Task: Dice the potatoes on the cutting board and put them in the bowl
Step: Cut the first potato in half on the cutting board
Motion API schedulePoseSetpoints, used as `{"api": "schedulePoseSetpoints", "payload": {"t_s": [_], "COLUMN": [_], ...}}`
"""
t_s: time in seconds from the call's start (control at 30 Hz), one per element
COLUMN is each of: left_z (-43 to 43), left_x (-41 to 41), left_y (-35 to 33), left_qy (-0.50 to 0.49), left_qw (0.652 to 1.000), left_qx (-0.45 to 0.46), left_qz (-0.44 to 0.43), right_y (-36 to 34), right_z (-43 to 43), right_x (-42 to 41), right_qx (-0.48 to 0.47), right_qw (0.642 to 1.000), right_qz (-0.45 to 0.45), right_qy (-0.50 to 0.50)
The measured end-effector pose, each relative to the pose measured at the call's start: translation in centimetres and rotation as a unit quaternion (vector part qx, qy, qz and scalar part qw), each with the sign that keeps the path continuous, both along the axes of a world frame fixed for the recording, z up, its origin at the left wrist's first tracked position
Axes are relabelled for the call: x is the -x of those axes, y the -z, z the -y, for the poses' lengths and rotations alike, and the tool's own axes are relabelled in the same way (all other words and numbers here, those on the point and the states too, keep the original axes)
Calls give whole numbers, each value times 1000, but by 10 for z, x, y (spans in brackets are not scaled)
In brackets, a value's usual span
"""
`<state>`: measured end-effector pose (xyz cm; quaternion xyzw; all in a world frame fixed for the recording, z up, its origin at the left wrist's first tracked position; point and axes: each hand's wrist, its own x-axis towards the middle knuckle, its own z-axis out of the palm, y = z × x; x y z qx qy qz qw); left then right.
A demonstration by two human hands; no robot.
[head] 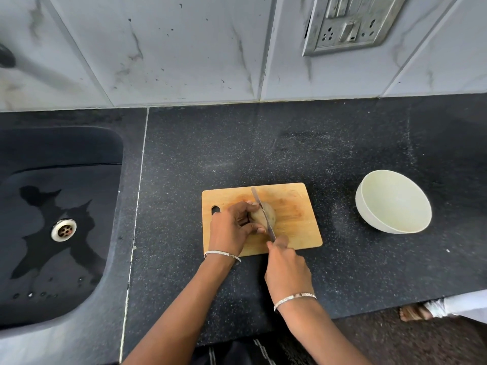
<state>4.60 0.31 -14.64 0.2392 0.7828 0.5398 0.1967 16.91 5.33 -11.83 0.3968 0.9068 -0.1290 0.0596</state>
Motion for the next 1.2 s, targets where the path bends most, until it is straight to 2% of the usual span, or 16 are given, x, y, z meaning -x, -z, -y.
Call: {"api": "schedulePoseSetpoints", "payload": {"t_s": [0.47,0.93,1.2], "left_z": [7,8,9], "left_x": [3,3,5], "left_y": [6,-3,-3], "left_qy": [6,22,30], "left_qw": [996,999,999], "left_qx": [-45,-22,-8], "left_qz": [74,34,13], "right_y": [17,6,-24], "right_z": [3,18,23], "right_x": [14,-28,-64], "right_qx": [5,-1,73], "right_qw": [1000,999,993], "right_qz": [10,49,95], "right_qy": [8,2,-8]}}
